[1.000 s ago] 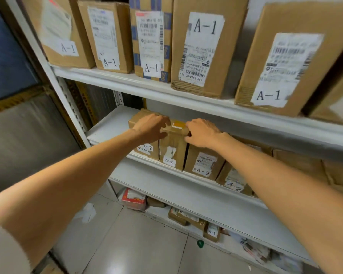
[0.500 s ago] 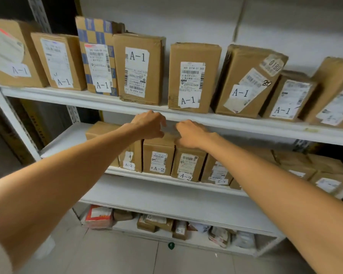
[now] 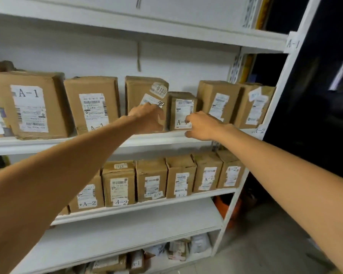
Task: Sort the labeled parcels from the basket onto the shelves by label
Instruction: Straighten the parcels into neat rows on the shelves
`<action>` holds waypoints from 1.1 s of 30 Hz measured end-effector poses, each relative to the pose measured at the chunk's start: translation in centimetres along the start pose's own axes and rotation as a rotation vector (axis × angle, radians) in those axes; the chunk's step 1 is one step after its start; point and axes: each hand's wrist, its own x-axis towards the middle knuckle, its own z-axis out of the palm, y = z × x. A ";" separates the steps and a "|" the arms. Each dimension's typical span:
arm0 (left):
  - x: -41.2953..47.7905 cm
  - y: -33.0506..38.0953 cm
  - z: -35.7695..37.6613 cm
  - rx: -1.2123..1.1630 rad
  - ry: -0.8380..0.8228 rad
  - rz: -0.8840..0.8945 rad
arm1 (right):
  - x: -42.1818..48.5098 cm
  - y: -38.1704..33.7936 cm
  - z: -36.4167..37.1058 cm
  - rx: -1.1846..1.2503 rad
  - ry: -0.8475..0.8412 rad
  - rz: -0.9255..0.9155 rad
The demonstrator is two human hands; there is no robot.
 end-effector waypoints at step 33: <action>30.2 15.9 1.9 0.138 -0.139 -0.082 | 13.1 34.5 -5.9 -0.140 0.122 0.057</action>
